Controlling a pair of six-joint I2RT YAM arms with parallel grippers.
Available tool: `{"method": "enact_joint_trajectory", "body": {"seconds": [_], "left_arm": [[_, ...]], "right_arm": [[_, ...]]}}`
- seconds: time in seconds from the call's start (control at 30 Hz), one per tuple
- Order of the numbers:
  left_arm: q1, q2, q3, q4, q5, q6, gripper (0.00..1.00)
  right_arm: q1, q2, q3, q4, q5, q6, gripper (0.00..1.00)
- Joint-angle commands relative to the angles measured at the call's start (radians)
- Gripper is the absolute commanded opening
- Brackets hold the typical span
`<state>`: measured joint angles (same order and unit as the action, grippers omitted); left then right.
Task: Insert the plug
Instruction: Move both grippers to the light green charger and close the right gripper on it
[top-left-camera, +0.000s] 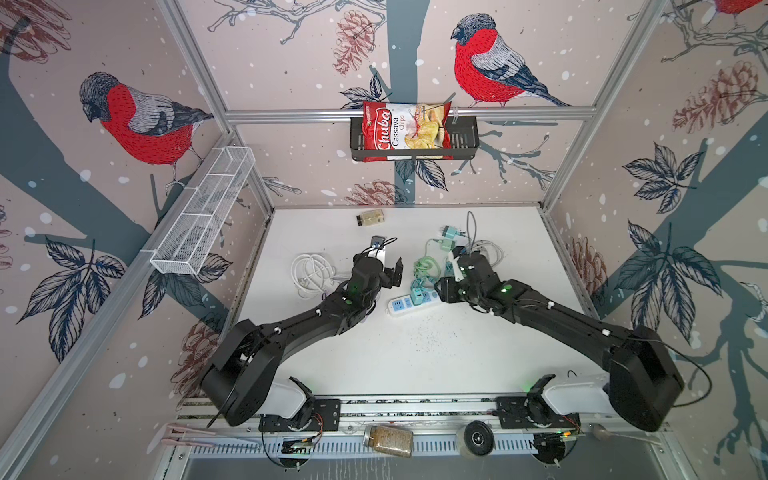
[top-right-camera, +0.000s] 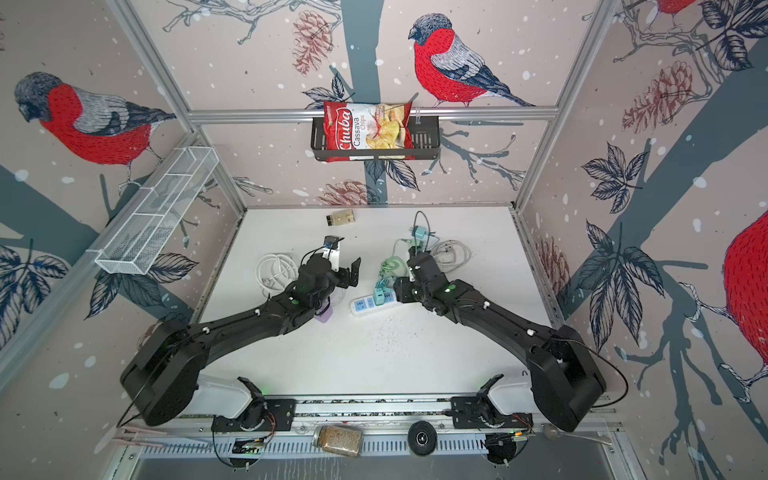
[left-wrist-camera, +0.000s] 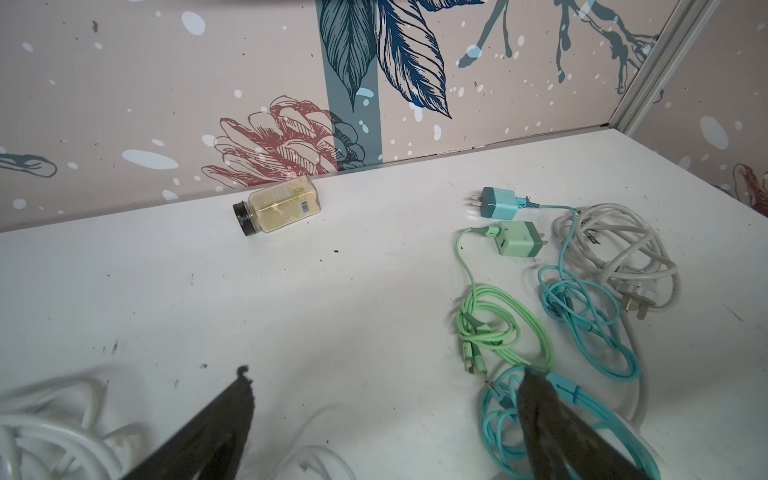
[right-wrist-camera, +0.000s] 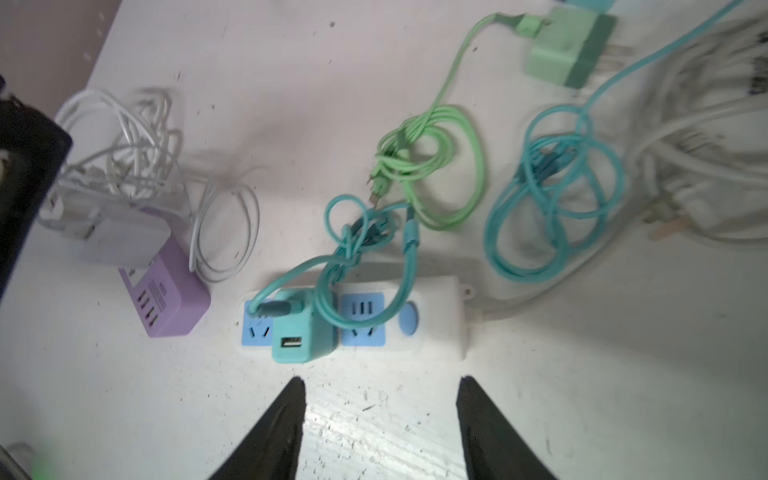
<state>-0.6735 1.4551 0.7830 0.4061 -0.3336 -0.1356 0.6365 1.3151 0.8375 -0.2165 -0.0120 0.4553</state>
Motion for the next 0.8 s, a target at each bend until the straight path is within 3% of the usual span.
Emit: {"method": "enact_joint_trajectory", "body": {"seconds": [0.0, 0.13, 0.33, 0.6, 0.77], "left_arm": [[0.002, 0.078, 0.098, -0.032, 0.042, 0.048, 0.98], [0.003, 0.212, 0.253, -0.069, 0.071, 0.085, 0.98], [0.008, 0.462, 0.533, -0.154, 0.139, 0.116, 0.98], [0.019, 0.762, 0.919, -0.327, 0.187, 0.108, 0.96], [0.029, 0.834, 1.022, -0.389, 0.217, 0.071, 0.95]], "right_arm": [[-0.106, -0.026, -0.022, 0.069, -0.056, 0.033, 0.59], [-0.263, 0.031, 0.000, 0.104, -0.102, 0.021, 0.58], [-0.368, 0.168, 0.106, 0.143, -0.120, 0.017, 0.57], [-0.387, 0.401, 0.380, 0.125, -0.194, -0.030, 0.54], [-0.374, 0.551, 0.512, 0.104, -0.208, -0.040, 0.54]]}}
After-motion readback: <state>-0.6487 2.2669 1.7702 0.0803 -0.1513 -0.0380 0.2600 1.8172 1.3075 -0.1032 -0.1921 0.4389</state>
